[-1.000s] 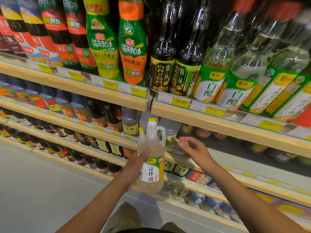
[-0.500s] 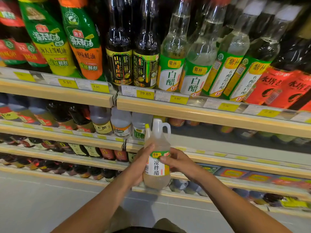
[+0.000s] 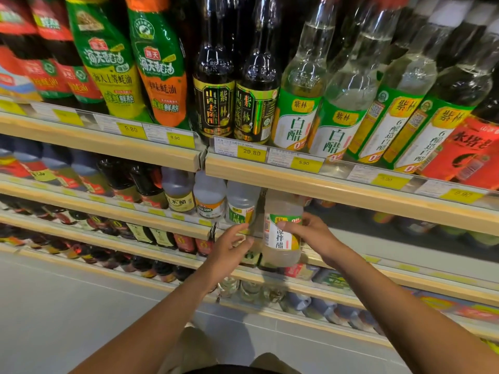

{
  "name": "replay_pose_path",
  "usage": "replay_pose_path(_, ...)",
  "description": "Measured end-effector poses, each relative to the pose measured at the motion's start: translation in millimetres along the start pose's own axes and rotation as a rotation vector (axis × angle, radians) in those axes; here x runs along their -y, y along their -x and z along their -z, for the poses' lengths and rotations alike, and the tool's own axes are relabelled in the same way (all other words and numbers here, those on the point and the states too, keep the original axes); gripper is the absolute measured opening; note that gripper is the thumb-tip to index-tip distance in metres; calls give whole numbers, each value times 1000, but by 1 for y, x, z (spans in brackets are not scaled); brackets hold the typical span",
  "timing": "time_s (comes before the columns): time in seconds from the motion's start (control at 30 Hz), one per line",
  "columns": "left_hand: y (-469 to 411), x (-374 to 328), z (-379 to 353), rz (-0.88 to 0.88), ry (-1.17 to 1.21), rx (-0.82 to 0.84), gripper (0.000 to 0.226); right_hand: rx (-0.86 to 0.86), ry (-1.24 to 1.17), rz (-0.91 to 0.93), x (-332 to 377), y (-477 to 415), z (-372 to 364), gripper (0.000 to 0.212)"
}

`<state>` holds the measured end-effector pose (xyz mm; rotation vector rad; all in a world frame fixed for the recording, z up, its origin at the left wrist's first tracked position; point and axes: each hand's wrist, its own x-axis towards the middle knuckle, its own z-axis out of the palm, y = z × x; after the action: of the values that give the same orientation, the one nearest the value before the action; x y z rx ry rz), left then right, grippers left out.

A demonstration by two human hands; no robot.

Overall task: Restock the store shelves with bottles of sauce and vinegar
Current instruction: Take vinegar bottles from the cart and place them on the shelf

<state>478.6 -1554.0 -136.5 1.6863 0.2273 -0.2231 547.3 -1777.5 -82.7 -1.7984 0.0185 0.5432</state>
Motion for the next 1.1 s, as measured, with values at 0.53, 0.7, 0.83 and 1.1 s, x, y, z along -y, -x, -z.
replay_pose_path(0.53, -8, 4, 19, -93, -549, 54, 58, -159, 179, -230, -7, -58, 16, 94)
replay_pose_path(0.7, -14, 12, 23, -118, -593, 53, 60, -210, 260, -166, -25, -58, 12, 60)
replay_pose_path(0.83, -18, 13, 24, -113, -606, 58, 59, -212, 217, -89, -30, -56, 9, 43)
replay_pose_path(1.1, -8, 10, 28, -100, -589, 54, 58, -162, 215, -25, -27, -66, -9, 47)
